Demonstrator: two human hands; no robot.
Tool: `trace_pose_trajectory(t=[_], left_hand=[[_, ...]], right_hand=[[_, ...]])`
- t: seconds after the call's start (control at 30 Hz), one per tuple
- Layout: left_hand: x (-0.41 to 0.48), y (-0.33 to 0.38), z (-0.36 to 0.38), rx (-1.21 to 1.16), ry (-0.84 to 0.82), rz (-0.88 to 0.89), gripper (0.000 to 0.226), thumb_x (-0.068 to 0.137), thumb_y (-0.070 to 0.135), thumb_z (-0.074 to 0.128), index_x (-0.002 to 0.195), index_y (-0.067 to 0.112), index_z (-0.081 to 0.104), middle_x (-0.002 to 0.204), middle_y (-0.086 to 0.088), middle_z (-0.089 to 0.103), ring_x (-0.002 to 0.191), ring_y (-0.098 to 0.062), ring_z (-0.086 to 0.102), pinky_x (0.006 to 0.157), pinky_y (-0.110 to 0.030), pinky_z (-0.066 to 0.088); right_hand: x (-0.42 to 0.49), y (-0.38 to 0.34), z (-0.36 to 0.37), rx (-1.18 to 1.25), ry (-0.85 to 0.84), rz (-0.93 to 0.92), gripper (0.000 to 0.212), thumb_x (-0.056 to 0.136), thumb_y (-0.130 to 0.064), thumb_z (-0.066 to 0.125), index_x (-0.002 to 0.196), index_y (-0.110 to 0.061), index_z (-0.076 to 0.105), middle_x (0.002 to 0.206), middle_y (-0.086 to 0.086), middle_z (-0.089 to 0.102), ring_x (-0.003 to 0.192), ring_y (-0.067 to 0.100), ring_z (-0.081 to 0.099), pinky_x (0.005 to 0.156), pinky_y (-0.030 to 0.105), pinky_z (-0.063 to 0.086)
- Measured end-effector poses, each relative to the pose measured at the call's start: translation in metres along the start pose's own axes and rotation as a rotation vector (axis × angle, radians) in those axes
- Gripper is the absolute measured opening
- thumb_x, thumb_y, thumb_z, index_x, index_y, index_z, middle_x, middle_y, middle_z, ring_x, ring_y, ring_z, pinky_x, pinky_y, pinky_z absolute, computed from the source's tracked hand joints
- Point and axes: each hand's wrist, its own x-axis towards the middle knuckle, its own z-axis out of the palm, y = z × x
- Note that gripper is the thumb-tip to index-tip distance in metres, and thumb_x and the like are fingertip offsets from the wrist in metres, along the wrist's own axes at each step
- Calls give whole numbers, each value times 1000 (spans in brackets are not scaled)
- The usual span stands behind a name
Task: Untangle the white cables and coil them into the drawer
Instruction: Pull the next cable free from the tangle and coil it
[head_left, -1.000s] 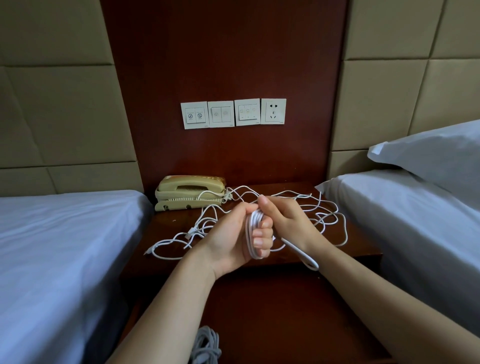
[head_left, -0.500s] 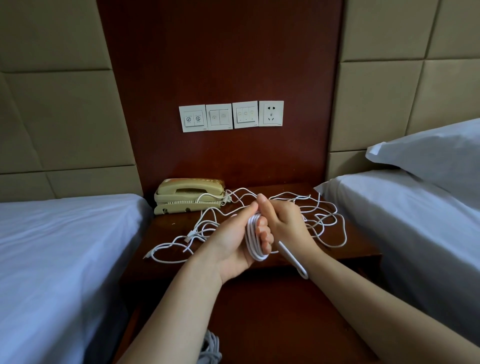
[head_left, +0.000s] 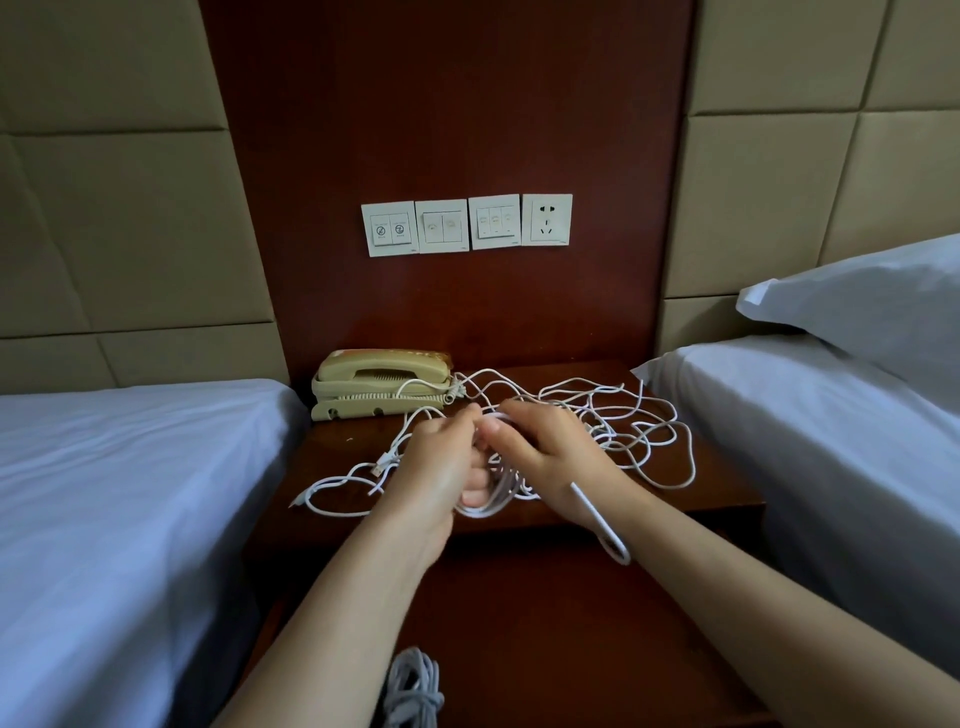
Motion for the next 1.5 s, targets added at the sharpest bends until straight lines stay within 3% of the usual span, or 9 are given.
trace_pose_trajectory(t=[0.27,0.37,0.53,0.63,0.77,0.97,1.27,1.4,1.5], left_hand=[[-4,-9,0,229,176,294,41,99,26,43,62,11,52,39,10,43,36,-2,41,41,-14,34],[-6,-11,4,417,284,504,33,100,29,37,88,12,62,71,9,58,68,-7,54,59,-22,33],[-8,-22,15,549,382,476,46,101,34,24,117,9,59,113,-9,64,109,-27,55,69,-22,25],[-4,-20,18,446,401,475,50,102,33,25,86,7,64,80,-3,63,84,-23,58,60,-24,23],[5,-23,13,390,421,520,55,102,27,30,49,11,33,44,-1,39,40,-8,40,45,-24,27],[18,-16,-7,465,419,587,52,99,20,41,48,12,28,45,0,28,40,-8,33,43,-22,24],[13,-15,-12,484,129,689,49,99,18,42,52,17,29,46,7,28,43,-6,27,44,-18,23],[20,-12,-20,457,266,702,50,99,17,42,50,16,28,45,6,27,41,-7,29,42,-18,23],[28,-11,-29,508,413,734,54,98,13,43,48,17,24,43,6,23,38,-8,29,41,-21,21]], right_hand=[[4,-1,8,-80,168,10,35,90,-41,39,58,-26,41,48,-7,40,48,8,39,51,21,29],[8,1,7,-27,283,53,44,97,-30,47,56,-19,35,47,-6,34,46,11,31,49,24,25],[3,3,19,68,465,151,47,98,-25,46,54,-19,30,47,-6,31,47,10,33,48,23,22],[1,1,30,108,540,187,46,98,-27,45,55,-16,31,48,-7,31,47,9,32,48,22,21],[-5,-3,42,288,566,182,45,99,-25,43,61,-2,39,53,-1,34,51,5,28,50,25,24],[-2,-1,29,479,354,176,46,102,-22,36,60,-5,40,54,-3,33,52,7,28,50,25,25],[6,28,-11,146,231,78,42,97,-19,49,55,-22,44,47,-11,33,45,4,30,46,20,24],[-2,25,0,-60,-46,39,28,96,-19,50,70,-15,60,51,-8,48,50,5,43,53,20,31],[-9,10,16,-204,-158,-73,23,96,-26,46,82,-14,58,67,5,60,63,21,55,61,36,42]])
